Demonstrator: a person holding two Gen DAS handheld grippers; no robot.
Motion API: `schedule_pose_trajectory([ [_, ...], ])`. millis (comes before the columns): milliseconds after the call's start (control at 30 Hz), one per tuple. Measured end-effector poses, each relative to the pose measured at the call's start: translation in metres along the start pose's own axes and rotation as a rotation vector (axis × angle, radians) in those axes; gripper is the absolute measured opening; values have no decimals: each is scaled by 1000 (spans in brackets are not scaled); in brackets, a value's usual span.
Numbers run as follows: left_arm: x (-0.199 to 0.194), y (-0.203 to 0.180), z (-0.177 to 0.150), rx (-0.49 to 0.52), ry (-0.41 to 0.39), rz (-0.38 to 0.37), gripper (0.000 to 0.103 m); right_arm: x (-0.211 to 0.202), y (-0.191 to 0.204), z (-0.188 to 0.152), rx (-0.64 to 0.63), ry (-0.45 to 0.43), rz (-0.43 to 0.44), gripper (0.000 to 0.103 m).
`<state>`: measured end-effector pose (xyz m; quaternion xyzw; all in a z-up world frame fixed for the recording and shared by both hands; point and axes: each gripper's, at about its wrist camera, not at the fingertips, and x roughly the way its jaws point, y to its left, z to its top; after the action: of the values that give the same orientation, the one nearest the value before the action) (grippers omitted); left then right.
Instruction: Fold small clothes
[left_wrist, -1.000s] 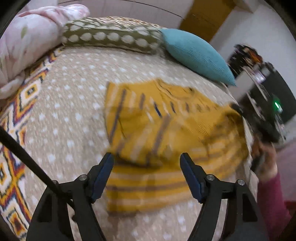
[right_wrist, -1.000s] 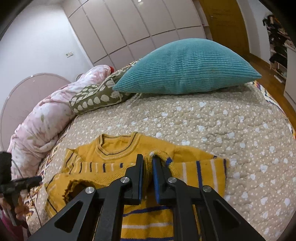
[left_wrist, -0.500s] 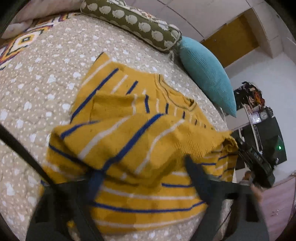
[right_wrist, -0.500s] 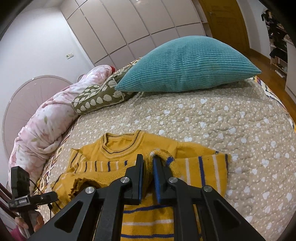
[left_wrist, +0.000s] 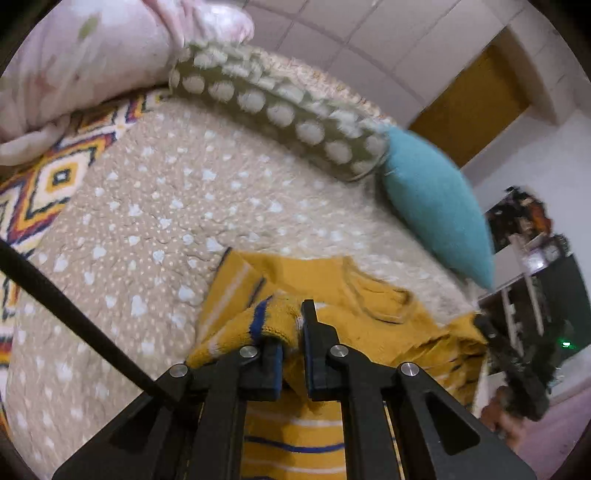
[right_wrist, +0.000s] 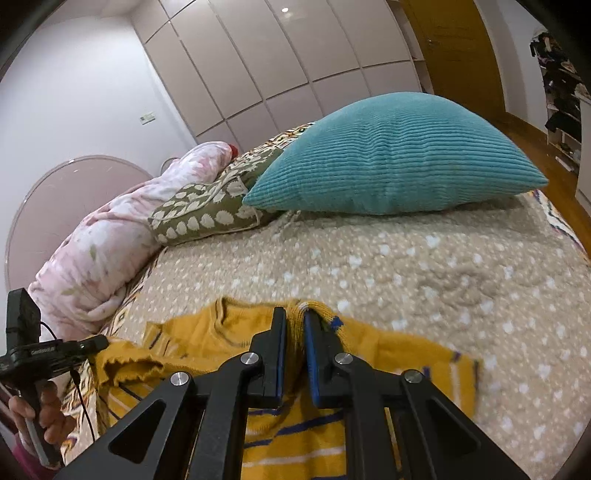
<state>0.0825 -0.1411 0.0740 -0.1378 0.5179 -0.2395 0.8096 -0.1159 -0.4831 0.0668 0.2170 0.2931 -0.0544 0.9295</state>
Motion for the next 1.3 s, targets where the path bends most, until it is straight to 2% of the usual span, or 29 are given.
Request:
schedule_pose_trajectory([
  [33,15,9,3,-20,56,-2,8,7,0,1,6,0,-9,11],
  [100,32,28,2,-108,108,-46,11,23,-5,2,43,35,-37,15],
  [133,34,36,1,-144,114,-80,23,31,-11,2,77,76,-46,28],
  [167,34,41,-1,-163,118,-115,46,34,-18,1,109,96,-42,41],
  [233,23,46,-3,-171,85,-137,75,22,-30,-2,158,71,-17,49],
  [267,13,47,-3,-173,48,-152,81,12,-35,-3,167,44,-18,51],
  [333,-1,46,-3,-162,4,-164,87,-7,-44,-3,172,-2,-43,52],
  [433,-10,42,1,-131,-40,-119,87,-21,-52,-1,137,-1,-77,52],
  [500,-4,39,0,-116,-19,-74,87,-17,-50,-4,98,29,-94,52],
  [700,13,39,-13,-112,24,-46,87,14,-23,-24,-95,129,-132,52],
  [733,13,40,-14,-121,22,-47,87,19,-20,-25,-120,132,-143,48],
  [767,13,41,-14,-124,22,-45,87,25,-17,-27,-140,140,-164,15],
  [800,12,41,-14,-124,24,-42,87,29,-18,-26,-129,158,-176,7],
  [867,11,41,-14,-114,27,-33,87,20,-28,-22,-37,147,-157,6],
  [933,15,40,-15,-102,36,-9,87,6,-46,-20,60,115,-175,6],
  [1000,19,41,-20,-114,63,-12,87,9,-65,-24,121,154,-188,7],
  [1067,14,45,-27,-125,71,-43,87,7,-67,-31,130,177,-148,13],
  [1100,10,46,-30,-118,71,-47,87,-2,-61,-33,122,160,-118,20],
  [1133,7,47,-33,-105,71,-43,87,-16,-60,-37,108,139,-87,38],
  [1167,3,49,-36,-92,71,-36,87,-29,-59,-42,95,126,-73,50],
  [1300,-4,54,-43,-81,80,-15,87,-64,-58,-73,44,160,-83,51],
])
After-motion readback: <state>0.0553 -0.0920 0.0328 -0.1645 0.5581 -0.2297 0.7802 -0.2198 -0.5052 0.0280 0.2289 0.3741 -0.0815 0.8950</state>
